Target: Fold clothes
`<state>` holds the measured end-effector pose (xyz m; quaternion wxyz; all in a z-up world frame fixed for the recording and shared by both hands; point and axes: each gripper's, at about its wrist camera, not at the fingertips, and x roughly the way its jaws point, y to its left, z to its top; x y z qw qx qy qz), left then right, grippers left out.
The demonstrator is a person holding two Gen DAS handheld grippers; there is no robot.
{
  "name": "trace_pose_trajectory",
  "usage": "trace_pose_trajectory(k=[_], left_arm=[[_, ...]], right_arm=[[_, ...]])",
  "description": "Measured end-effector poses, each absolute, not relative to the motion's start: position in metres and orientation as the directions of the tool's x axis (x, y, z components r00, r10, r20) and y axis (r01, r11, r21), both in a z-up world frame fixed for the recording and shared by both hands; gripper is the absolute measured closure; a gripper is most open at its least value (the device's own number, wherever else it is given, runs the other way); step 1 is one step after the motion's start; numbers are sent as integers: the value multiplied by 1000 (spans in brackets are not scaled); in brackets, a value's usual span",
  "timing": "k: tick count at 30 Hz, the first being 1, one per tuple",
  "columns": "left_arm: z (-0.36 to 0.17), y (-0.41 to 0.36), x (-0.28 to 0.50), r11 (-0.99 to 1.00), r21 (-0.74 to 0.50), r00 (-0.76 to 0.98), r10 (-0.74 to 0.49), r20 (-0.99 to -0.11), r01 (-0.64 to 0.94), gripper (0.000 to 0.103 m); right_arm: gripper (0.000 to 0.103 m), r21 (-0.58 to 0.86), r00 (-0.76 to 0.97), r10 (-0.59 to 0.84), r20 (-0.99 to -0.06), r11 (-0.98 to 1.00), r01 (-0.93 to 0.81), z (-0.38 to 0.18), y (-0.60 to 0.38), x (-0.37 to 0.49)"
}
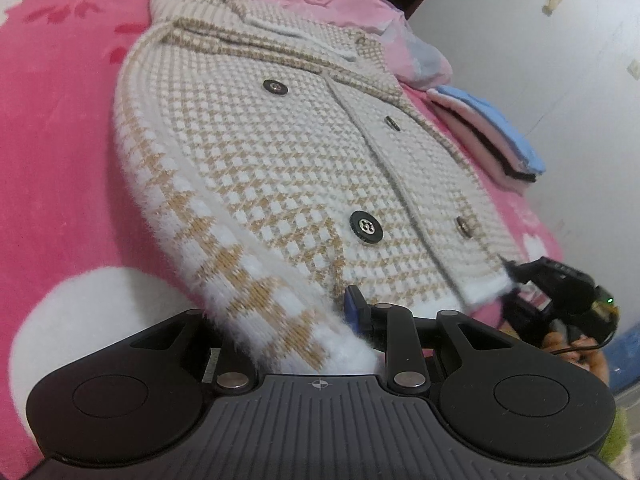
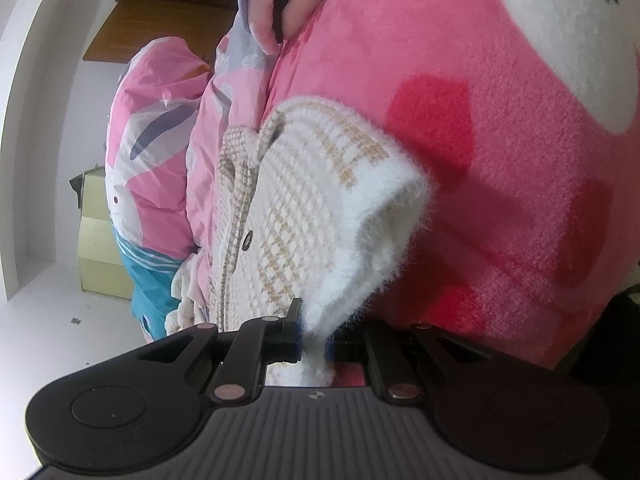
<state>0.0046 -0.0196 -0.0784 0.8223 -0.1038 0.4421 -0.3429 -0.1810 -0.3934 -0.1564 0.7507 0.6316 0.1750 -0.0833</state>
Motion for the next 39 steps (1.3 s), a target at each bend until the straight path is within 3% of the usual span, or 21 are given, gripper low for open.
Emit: trace_pose_trajectory(k=[12,39], left_arm=[[-72,-31,-4,775,-391,419,-608,-675,496,78],[-72,-33,-8,781,-376,432,-600,-673,499,78]], right_arm=[[94,916,924,92,-371,197,348,-155,-392,-180],[94,920,926,97,-365,191,343,-157,-395,-179]])
